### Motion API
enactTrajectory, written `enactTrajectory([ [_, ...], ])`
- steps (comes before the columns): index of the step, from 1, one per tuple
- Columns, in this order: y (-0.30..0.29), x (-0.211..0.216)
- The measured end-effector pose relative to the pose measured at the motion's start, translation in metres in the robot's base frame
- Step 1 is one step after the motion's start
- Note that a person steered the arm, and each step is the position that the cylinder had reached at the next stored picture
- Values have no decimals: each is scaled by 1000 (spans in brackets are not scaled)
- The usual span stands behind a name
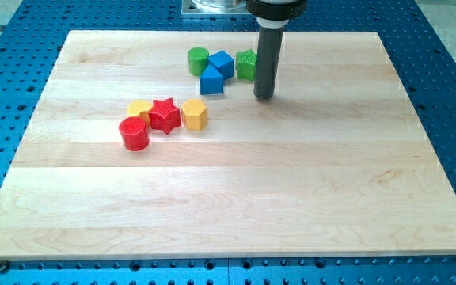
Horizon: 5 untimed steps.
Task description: Move the red blocks towards the bottom left side of the board
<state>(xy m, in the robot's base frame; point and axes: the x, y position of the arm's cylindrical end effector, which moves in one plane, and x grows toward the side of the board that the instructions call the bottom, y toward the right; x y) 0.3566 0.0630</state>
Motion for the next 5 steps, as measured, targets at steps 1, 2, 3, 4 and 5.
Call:
enactTrajectory([
  [1,0,0],
  [2,1,0],
  [3,1,0],
  [4,1,0],
  [5,-2,0],
])
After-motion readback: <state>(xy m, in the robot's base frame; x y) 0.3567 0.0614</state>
